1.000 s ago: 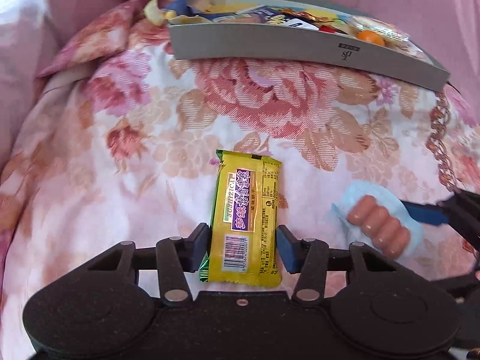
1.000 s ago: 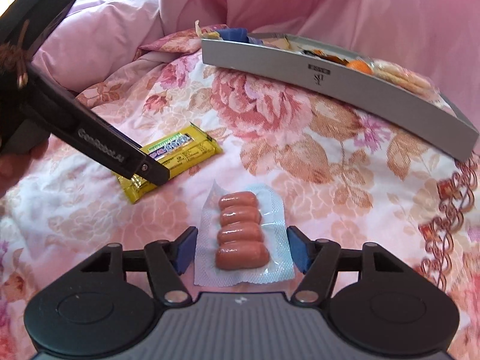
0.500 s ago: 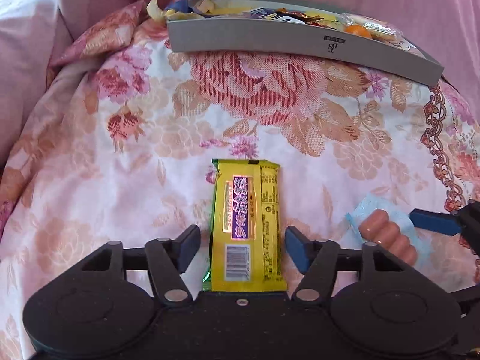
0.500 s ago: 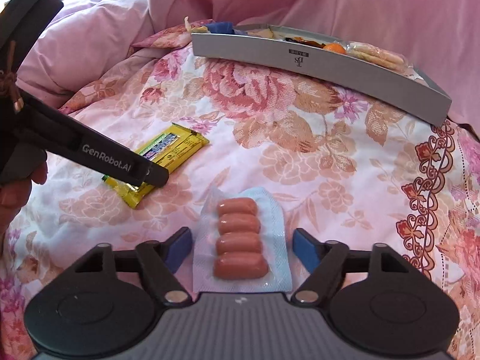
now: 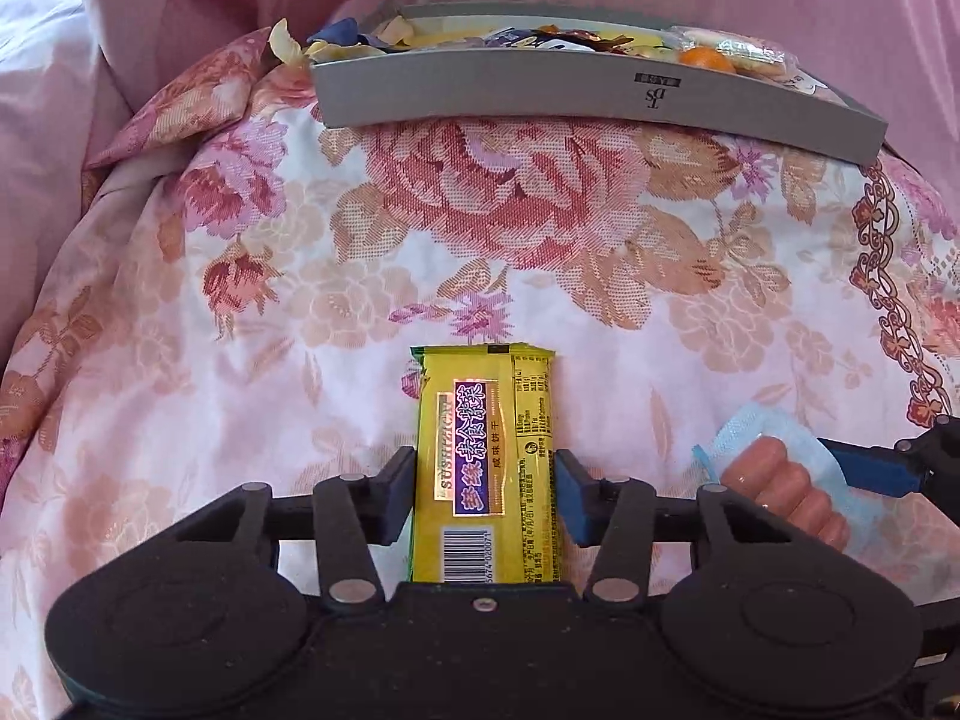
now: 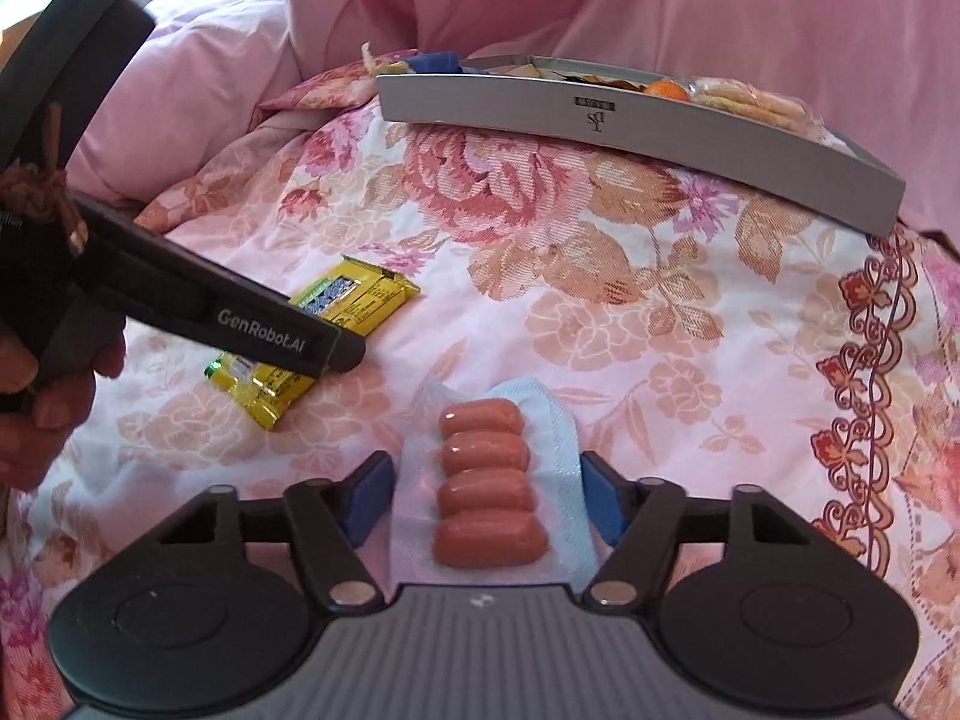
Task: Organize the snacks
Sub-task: 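Grasp the yellow snack bar with the left tool while the right tool grasps the sausage pack, then lift the yellow bar and sausage pack and carry them over the tray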
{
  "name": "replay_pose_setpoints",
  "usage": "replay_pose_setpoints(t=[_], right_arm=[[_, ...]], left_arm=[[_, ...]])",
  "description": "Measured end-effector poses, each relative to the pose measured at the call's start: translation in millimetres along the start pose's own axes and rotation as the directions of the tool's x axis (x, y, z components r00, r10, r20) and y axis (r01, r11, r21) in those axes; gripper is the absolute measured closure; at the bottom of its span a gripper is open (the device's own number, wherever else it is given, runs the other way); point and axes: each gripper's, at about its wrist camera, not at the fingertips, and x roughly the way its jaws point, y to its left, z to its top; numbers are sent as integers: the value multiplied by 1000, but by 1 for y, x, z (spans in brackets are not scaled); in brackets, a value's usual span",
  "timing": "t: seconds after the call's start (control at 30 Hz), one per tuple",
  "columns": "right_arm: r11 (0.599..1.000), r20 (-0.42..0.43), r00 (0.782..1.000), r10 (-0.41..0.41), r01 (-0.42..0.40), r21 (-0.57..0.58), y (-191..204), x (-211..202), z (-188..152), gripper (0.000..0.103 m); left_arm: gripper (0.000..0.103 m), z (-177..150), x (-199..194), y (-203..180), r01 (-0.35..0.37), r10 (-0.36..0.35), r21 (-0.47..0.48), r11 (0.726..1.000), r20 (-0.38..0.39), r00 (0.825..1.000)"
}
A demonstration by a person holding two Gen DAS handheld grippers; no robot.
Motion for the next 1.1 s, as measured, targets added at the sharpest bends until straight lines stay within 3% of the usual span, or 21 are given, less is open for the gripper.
replay_pose_setpoints(t=[0.2, 0.3, 0.47, 0.6, 0.9, 1.1], right_arm=[[1000, -3, 1000, -9, 9, -11, 3, -2, 2, 39], [994, 13, 999, -45, 46, -99, 11, -3, 2, 40], [934, 90, 986, -140, 161, -319, 35, -7, -5, 40], [882, 140, 974, -180, 223, -416, 46, -6, -10, 41], [803, 239, 942, -236, 327, -497, 53, -5, -14, 41], [804, 303, 923, -236, 361, -473, 48, -9, -10, 41]], left_arm=[[53, -4, -6, -4, 4, -4, -5, 1000, -6, 1000], [53, -6, -10, -7, 10, -10, -12, 1000, -11, 1000], [53, -9, -14, -11, 10, -10, -21, 1000, -8, 1000], [53, -11, -17, -15, -9, 10, -7, 1000, 14, 1000], [53, -9, -27, -14, -40, 42, -13, 999, 124, 991], [53, -8, -29, -14, -63, 67, -36, 997, 151, 986]])
